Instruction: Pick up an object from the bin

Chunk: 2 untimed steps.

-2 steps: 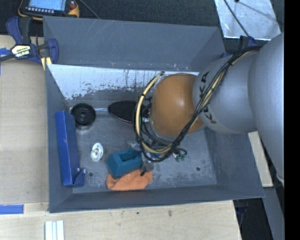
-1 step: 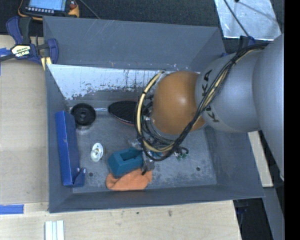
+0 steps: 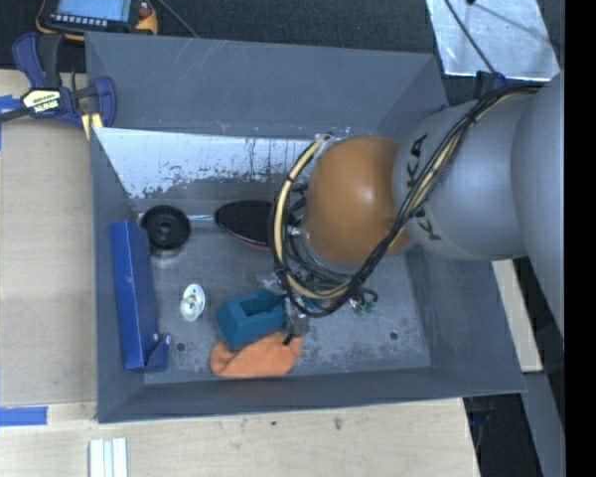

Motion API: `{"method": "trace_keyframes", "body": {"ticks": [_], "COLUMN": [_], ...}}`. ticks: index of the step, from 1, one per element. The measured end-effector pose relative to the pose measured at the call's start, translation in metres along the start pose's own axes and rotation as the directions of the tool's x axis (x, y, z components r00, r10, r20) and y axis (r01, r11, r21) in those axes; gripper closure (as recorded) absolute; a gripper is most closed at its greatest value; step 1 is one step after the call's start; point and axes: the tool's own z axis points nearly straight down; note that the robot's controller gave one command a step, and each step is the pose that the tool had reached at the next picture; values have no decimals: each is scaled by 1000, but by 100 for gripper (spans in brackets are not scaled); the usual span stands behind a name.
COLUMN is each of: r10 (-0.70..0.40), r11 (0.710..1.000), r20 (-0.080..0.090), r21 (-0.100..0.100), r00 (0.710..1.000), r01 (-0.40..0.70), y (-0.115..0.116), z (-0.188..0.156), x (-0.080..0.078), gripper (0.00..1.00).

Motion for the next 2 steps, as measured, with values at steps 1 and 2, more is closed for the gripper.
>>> {"method": "trace_keyframes", "body": {"ticks": [1,2], "r10": [0,0], "r11": [1000,1000], "r20": [3,-4], "r21": [1,-1], "r00": [1000,1000], "r01": [0,0], "y": [0,0], "z": [-7,-15], "x": [0,2], "gripper": [100,100]}}
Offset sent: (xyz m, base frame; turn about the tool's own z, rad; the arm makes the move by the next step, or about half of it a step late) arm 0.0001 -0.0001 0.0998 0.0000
